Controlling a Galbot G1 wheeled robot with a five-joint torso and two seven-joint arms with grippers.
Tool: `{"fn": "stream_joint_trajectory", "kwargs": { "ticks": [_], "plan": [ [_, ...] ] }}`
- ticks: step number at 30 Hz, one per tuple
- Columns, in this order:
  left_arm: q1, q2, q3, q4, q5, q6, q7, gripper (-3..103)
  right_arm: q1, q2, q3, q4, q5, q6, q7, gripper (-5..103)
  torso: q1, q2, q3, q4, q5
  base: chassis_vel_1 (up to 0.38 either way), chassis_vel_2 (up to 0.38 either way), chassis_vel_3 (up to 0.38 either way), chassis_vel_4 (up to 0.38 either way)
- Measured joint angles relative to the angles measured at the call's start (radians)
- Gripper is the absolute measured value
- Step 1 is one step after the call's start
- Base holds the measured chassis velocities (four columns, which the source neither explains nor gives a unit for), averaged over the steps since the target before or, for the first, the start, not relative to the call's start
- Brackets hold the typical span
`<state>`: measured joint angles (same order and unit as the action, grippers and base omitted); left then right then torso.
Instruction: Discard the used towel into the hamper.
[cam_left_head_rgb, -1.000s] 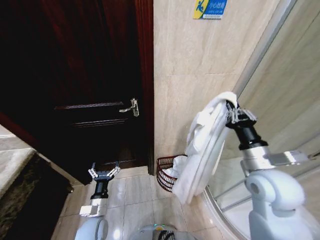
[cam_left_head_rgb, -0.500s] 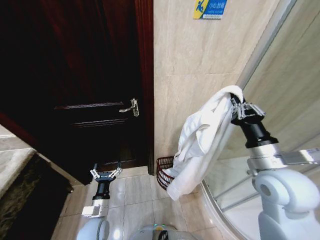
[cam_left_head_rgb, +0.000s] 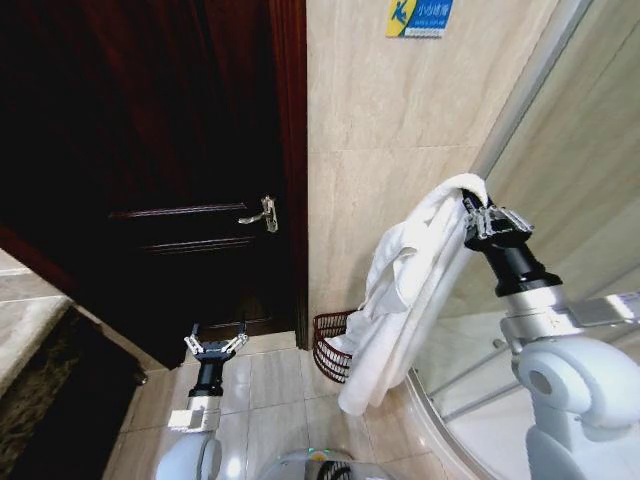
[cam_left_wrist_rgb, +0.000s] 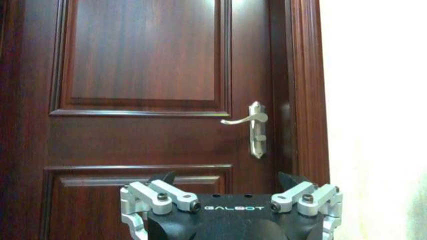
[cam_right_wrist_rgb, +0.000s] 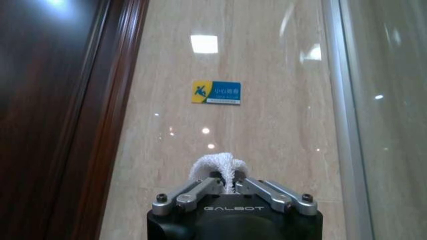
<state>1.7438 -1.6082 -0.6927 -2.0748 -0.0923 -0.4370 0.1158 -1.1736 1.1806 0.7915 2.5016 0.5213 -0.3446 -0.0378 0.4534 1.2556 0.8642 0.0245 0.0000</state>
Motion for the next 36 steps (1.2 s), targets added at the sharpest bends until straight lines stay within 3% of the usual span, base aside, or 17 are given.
{"fn": "stream_joint_trajectory", "kwargs": {
  "ticks": [12,20,24,32,36],
  "plan": [
    [-0.007,0.0,-0.002,0.016,0.005,0.0,0.0,100,0.058,-0.004,-0.026,-0.037,-0.002,0.013,-0.007,4,-0.001,0.0,0.0,-0.0003,0.0005,0.08,-0.08,-0.075,0.071],
    [-0.005,0.0,-0.004,0.028,0.026,-0.001,-0.002,100,0.326,-0.138,-0.053,-0.11,0.131,-0.047,0.043,4,0.0,0.0,0.0,0.0002,-0.0003,-0.004,0.002,0.006,-0.006],
    [-0.004,0.0,-0.003,0.03,0.034,-0.002,-0.002,100,0.381,-0.168,-0.056,-0.12,0.175,-0.052,0.052,4,0.0,0.0,0.0,0.0001,0.0003,0.0,0.0,0.0,0.0],
    [-0.004,0.0,0.011,0.025,0.058,0.001,-0.004,100,0.56,-0.314,-0.073,-0.165,0.336,-0.073,0.086,4,0.0,0.0,0.0,0.0,0.0002,0.0,0.0,0.0,0.0],
    [-0.005,0.0,0.018,0.024,0.064,0.003,-0.005,100,0.667,-0.38,-0.148,-0.26,0.378,-0.077,0.095,4,0.0,0.0,0.0,-0.0002,0.0,0.0,0.0,0.0,0.0]
  ]
}}
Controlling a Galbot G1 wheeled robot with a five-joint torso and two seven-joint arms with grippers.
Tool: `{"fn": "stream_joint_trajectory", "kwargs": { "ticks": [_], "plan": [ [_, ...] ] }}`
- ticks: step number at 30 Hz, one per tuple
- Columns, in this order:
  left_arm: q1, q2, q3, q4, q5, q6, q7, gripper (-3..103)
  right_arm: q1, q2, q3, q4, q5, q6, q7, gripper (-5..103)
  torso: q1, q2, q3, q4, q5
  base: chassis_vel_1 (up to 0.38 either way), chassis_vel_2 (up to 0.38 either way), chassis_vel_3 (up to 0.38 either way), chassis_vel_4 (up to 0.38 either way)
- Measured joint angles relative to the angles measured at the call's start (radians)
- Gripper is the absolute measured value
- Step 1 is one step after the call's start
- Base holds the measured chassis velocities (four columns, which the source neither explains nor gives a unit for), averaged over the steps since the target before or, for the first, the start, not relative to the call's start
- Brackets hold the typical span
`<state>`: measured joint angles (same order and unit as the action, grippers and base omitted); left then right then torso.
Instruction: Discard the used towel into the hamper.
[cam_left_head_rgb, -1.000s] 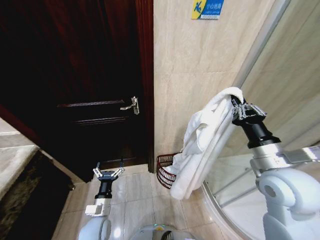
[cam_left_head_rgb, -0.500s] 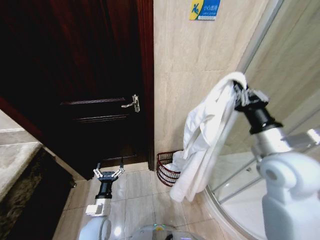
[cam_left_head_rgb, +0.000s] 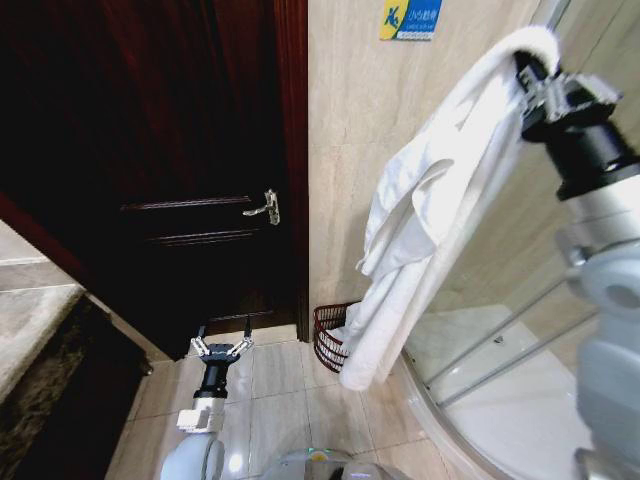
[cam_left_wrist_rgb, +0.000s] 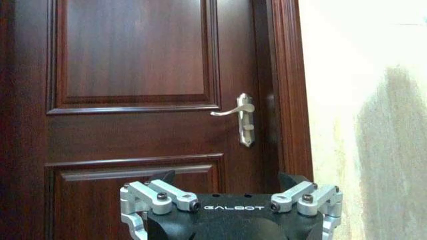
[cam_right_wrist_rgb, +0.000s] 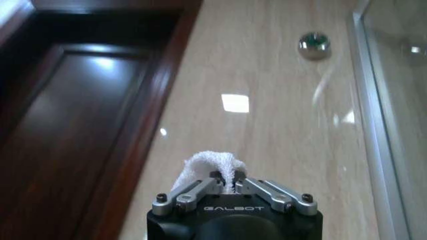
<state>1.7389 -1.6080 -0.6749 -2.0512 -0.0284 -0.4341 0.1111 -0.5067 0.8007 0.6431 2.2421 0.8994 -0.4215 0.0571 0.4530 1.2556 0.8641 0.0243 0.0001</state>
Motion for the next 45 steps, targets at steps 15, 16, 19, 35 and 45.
{"fn": "stream_joint_trajectory", "kwargs": {
  "ticks": [15,16,19,35,45],
  "plan": [
    [0.005,0.0,-0.024,-0.002,-0.05,-0.013,0.0,100,0.555,-0.008,-0.434,-0.396,0.022,0.0,0.046,4,0.0,0.0,0.0,0.0003,0.0,0.0,0.0,0.0,0.0],
    [0.005,0.0,-0.026,-0.001,-0.055,-0.014,0.0,100,0.582,0.001,-0.453,-0.42,0.019,0.0,0.047,4,0.0,0.0,0.0,0.0002,-0.0002,0.0,0.0,0.0,0.0],
    [0.003,0.0,-0.032,0.0,-0.071,-0.015,0.0,100,0.659,0.037,-0.501,-0.499,-0.004,0.002,0.048,4,0.0,0.0,0.0,0.0003,-0.0002,0.0,0.0,0.0,0.0],
    [0.007,0.0,-0.05,0.028,-0.123,-0.037,0.005,100,0.664,0.134,-0.551,-0.562,-0.079,-0.017,0.079,4,0.0,0.0,0.0,0.0003,0.0004,0.0,0.0,0.0,0.0],
    [0.0,0.001,-0.04,0.032,-0.118,-0.027,0.015,100,0.48,0.119,-0.495,-0.516,-0.138,-0.006,0.054,4,-0.005,-0.01,-0.006,0.0002,0.0,0.0,0.0,0.0,0.0]
  ]
}}
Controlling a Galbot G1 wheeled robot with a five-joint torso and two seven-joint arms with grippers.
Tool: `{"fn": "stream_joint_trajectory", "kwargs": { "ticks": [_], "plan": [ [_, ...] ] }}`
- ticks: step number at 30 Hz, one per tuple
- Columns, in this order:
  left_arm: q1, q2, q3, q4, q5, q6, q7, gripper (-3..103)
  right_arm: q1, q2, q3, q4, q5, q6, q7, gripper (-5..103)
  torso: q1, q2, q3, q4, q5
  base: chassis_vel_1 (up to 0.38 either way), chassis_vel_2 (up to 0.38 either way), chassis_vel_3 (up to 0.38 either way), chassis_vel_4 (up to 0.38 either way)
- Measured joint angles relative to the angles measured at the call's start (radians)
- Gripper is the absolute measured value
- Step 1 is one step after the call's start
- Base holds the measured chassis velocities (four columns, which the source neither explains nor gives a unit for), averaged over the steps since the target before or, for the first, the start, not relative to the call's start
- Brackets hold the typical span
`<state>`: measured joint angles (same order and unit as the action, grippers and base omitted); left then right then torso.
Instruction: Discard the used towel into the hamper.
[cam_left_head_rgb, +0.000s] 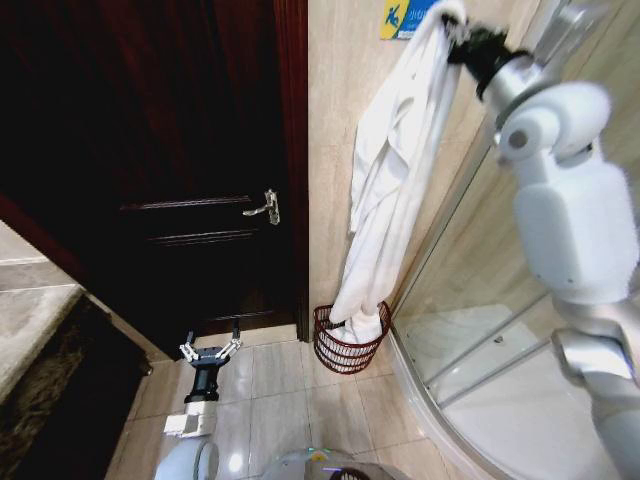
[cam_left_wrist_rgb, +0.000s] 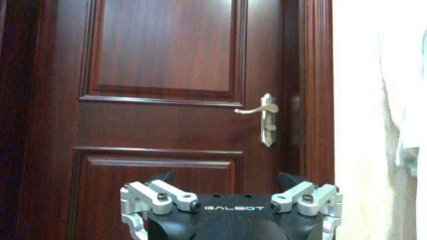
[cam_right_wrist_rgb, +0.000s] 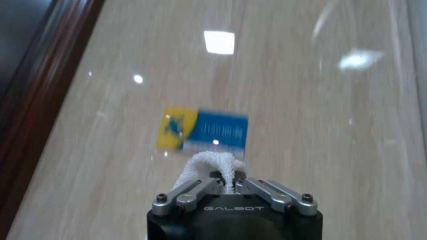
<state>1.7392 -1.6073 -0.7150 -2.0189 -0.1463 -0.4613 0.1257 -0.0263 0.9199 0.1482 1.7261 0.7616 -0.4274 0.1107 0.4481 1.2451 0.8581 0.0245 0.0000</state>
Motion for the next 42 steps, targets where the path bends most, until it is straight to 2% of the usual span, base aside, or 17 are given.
{"fn": "stream_joint_trajectory", "kwargs": {
  "ticks": [7,14,20,35,42],
  "plan": [
    [0.005,-0.001,0.004,-0.001,0.006,-0.004,0.005,100,-0.159,-0.011,0.052,0.049,-0.047,0.023,-0.021,4,-0.02,-0.044,-0.024,0.0001,-0.0001,0.0,0.0,0.0,0.0],
    [0.011,-0.001,0.004,0.006,0.012,-0.016,0.005,100,-0.253,-0.014,0.085,0.062,-0.094,0.054,-0.039,4,-0.037,-0.082,-0.044,-0.0001,0.0,0.0,0.0,0.0,0.0],
    [0.016,-0.001,0.005,0.007,0.015,-0.024,0.005,100,-0.317,0.013,0.087,0.078,-0.131,0.084,-0.035,4,-0.053,-0.117,-0.063,0.0001,-0.0001,0.0,0.0,0.0,0.0],
    [0.025,-0.001,0.003,0.006,0.012,-0.032,0.004,100,-0.5,0.057,0.152,0.125,-0.165,0.102,-0.035,4,-0.085,-0.188,-0.102,0.0001,0.0,0.0,0.0,0.0,0.0],
    [0.029,-0.001,0.006,0.006,0.014,-0.037,0.005,100,-0.572,0.088,0.17,0.109,-0.22,0.137,-0.041,4,-0.101,-0.222,-0.121,0.0001,-0.0002,0.0,0.0,0.0,0.0]
  ]
}}
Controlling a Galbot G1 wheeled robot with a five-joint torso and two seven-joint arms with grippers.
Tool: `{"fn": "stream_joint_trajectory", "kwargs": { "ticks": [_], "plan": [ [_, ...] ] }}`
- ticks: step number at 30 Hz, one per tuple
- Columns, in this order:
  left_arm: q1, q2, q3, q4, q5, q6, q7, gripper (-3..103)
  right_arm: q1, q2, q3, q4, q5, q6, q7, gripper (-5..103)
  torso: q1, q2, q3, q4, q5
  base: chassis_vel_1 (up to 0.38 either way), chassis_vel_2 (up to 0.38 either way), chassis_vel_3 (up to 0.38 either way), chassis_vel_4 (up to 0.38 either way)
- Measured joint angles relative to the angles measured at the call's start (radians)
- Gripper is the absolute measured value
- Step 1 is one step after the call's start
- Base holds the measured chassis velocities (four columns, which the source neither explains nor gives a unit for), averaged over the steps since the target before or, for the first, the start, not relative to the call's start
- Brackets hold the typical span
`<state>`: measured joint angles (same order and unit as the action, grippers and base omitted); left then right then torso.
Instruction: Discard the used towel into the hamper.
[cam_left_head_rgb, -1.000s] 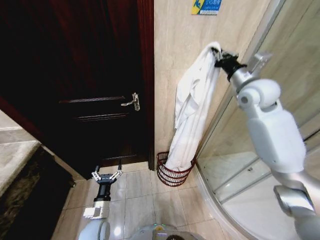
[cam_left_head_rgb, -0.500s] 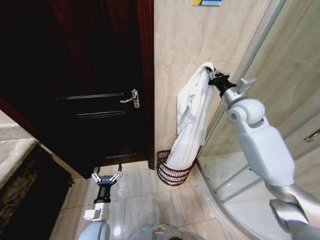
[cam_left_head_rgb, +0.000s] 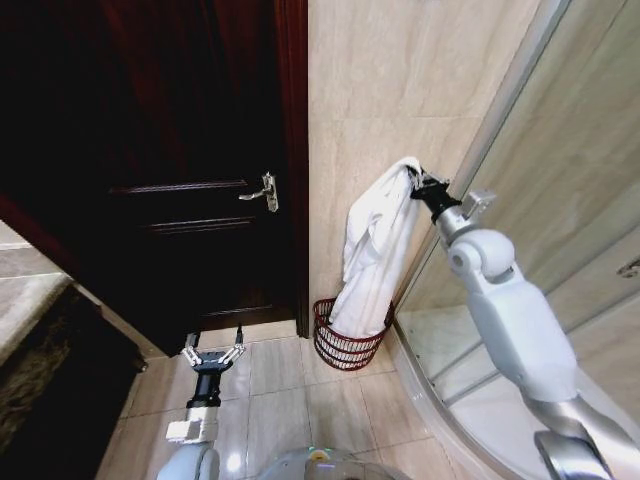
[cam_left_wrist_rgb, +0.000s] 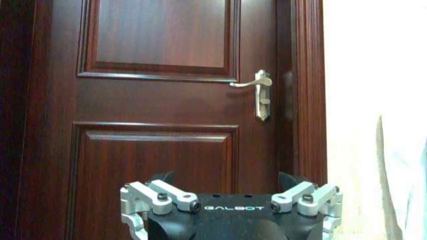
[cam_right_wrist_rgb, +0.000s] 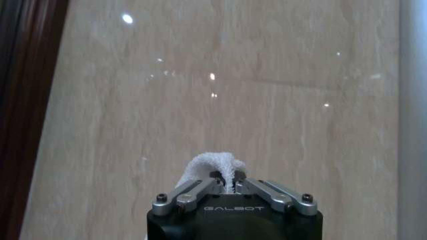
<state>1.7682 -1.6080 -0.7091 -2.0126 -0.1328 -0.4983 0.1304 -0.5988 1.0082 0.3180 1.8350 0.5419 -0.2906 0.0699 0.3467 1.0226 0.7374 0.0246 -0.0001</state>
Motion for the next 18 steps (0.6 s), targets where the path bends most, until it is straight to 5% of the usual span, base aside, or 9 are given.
{"fn": "stream_joint_trajectory", "kwargs": {
  "ticks": [4,18],
  "plan": [
    [0.007,0.0,-0.004,0.004,-0.005,-0.011,0.0,100,-0.01,0.016,0.025,-0.07,-0.073,0.05,-0.002,4,-0.016,-0.038,-0.021,0.0,0.0001,0.0,0.0,0.0,0.0],
    [0.012,0.0,-0.006,0.008,-0.006,-0.022,-0.001,100,-0.091,0.082,-0.025,0.003,-0.083,0.051,-0.007,4,-0.044,-0.1,-0.055,0.0,0.0,0.0,0.0,0.0,0.0]
  ]
}}
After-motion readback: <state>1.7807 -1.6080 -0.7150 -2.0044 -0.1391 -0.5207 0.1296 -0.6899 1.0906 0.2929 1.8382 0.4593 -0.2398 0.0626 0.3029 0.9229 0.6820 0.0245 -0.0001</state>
